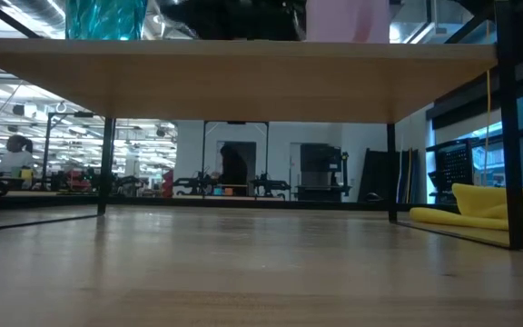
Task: Stack small to large cups/mugs on shelf
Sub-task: Put the blue cup on the shelf, then put the red cup on the shelf
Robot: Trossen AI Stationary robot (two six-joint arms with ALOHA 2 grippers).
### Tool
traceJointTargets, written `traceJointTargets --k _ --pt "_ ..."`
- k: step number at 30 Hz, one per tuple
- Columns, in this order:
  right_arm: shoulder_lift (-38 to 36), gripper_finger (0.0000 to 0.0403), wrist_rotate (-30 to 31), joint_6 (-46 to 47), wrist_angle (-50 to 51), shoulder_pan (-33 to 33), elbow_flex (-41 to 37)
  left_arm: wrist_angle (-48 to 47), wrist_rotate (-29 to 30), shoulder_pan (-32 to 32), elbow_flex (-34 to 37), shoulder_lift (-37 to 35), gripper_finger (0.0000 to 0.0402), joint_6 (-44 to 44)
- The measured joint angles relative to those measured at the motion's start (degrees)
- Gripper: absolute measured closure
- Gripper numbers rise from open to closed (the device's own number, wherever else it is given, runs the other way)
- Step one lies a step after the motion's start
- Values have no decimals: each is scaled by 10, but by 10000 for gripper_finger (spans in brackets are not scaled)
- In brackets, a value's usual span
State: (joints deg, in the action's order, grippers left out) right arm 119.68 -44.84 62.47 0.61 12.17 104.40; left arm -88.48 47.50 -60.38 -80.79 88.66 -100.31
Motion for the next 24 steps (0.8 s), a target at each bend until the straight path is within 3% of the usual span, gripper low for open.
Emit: traceJointTargets --k 10,14,20,24 --pt "0 393 21 -6 -34 -36 0 -8 2 18 0 0 397 5" --pt "0 393 61 -30 -38 -36 0 -1 -2 18 0 0 399 3" --pt "0 393 92 -110 -61 -15 0 18 -20 13 0 0 398 5" --pt "-11 393 77 -188 -82 5 2 32 -22 -2 0 0 400 33"
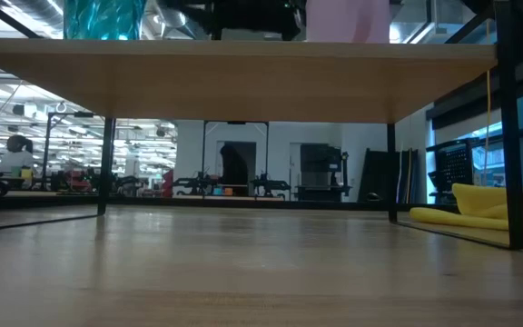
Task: Stack small to large cups/mugs on shelf
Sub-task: Put the red cup on the shelf
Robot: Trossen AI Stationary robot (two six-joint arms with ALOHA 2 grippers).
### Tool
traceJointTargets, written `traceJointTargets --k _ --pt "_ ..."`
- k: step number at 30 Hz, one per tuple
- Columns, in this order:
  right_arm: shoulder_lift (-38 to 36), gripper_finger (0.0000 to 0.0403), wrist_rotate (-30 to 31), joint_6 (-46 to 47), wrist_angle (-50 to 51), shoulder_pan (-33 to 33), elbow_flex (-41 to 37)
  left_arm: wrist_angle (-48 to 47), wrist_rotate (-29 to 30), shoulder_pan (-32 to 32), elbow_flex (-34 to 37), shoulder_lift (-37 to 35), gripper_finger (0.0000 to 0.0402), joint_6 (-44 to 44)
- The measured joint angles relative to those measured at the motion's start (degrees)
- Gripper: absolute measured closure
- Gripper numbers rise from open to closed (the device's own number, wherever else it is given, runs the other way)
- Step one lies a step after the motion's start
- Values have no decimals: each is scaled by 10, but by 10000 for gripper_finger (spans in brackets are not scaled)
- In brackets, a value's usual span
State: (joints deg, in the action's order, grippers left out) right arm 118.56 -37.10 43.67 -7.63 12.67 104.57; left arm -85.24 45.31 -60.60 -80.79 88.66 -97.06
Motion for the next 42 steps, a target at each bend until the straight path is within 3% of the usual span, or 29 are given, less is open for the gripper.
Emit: traceJointTargets --k 2,7,13,14,17,24,32,42 --pt "-9 393 -15 -45 -1 6 15 4 -15 -7 -2 0 400 24" --pt "-28 393 -52 -157 26 10 103 6 -130 -15 -32 0 400 129" --pt "-32 393 -60 -316 238 -15 284 14 -233 -15 -70 0 400 226" --pt "-34 393 -49 -345 268 -23 306 19 -241 -15 -73 0 400 233" --pt "-85 393 -8 -404 283 -47 269 35 -268 -15 -73 0 400 242" --pt "-150 393 177 -519 479 -114 260 47 -313 -21 -59 2 387 242" --pt "-161 393 346 -485 645 -207 259 56 -313 -21 -58 2 393 242" --pt "-161 393 425 -428 781 -301 259 49 -285 -21 -58 2 391 242"
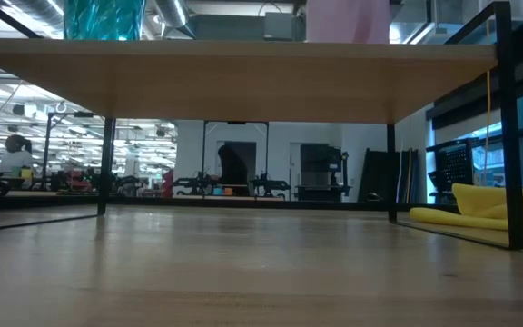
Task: Stack small to large cups/mugs on shelf
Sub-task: Put the red cup on the shelf
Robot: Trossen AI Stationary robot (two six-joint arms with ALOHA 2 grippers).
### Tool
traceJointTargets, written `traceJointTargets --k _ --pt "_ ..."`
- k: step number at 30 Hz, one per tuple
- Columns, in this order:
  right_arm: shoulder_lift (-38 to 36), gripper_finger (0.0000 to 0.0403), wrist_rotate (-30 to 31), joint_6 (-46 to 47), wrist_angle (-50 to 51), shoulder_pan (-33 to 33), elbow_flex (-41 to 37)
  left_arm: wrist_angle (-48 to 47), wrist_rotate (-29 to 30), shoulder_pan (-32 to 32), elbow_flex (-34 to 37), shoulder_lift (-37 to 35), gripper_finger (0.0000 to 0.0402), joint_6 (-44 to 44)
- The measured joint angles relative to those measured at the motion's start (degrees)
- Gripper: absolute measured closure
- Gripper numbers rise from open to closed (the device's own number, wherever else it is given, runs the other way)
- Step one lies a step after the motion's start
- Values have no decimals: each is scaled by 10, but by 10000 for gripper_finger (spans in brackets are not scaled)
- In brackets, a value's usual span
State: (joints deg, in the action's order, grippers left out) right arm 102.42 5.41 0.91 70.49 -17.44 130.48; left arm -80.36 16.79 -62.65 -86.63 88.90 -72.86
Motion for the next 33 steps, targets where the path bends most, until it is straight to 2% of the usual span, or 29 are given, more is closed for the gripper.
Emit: traceJointTargets --k 7,11,19,23,25,30,33 --pt "11 393 2 -21 8 -50 0 -1 -3 0 0 0 390 -4" --pt "33 393 1 -11 17 -78 0 -3 -29 0 0 0 399 -21" --pt "55 393 3 37 21 -117 0 -69 -41 -37 10 0 401 -122" --pt "57 393 45 74 19 -139 0 -52 -46 -74 40 0 399 -176" --pt "63 393 59 102 15 -150 0 -25 -40 -94 58 0 400 -207" --pt "97 393 66 166 -11 -175 0 14 31 -138 104 0 400 -283" --pt "120 393 71 197 -36 -182 0 13 32 -151 135 0 401 -311"
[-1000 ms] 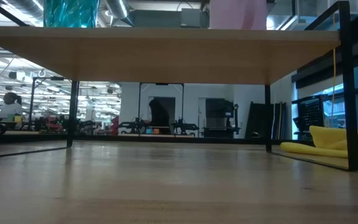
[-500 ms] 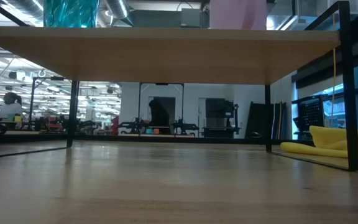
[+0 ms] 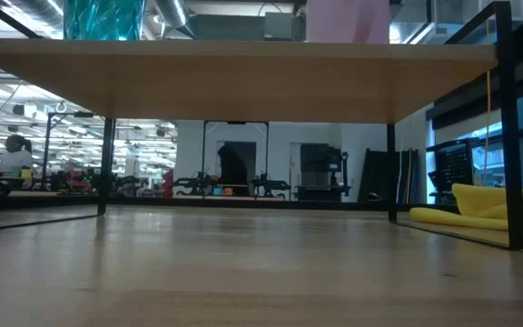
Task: Stack small to large cups/mugs on shelf
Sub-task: Put the red cup on the shelf
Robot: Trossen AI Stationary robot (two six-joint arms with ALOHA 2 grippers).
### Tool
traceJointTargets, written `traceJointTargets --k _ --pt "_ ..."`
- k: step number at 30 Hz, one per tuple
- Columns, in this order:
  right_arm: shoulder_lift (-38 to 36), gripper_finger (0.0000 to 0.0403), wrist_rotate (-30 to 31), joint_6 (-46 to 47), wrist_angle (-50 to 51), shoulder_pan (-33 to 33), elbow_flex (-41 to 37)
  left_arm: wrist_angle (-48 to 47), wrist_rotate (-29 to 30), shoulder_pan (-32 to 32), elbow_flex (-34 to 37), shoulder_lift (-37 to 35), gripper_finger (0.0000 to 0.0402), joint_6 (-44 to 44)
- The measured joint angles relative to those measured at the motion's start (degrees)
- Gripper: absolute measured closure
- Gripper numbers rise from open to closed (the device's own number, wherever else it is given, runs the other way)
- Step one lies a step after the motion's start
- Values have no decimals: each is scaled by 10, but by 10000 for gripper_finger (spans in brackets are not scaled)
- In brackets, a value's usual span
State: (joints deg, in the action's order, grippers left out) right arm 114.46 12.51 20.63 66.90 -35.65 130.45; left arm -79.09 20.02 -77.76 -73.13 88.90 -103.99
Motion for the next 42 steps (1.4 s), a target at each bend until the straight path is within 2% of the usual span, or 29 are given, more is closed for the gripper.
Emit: traceJointTargets --k 8,17,22,25,28,34,39,42 --pt "44 393 17 73 -79 -18 0 129 -3 -12 94 0 400 -9" --pt "69 393 36 140 -91 -37 0 155 73 -11 163 0 399 -44" --pt "78 393 36 166 -91 -40 0 238 78 -10 203 0 401 -38" --pt "79 393 36 171 -90 -40 0 287 100 -7 219 0 399 -22" --pt "79 393 43 179 -90 -40 0 295 126 -1 221 0 400 -18" --pt "79 393 45 180 -89 -38 0 327 184 28 221 0 399 32" --pt "79 393 44 181 -89 -36 0 389 187 62 221 0 399 116" --pt "80 393 26 192 -89 -33 0 401 168 79 221 0 399 161"
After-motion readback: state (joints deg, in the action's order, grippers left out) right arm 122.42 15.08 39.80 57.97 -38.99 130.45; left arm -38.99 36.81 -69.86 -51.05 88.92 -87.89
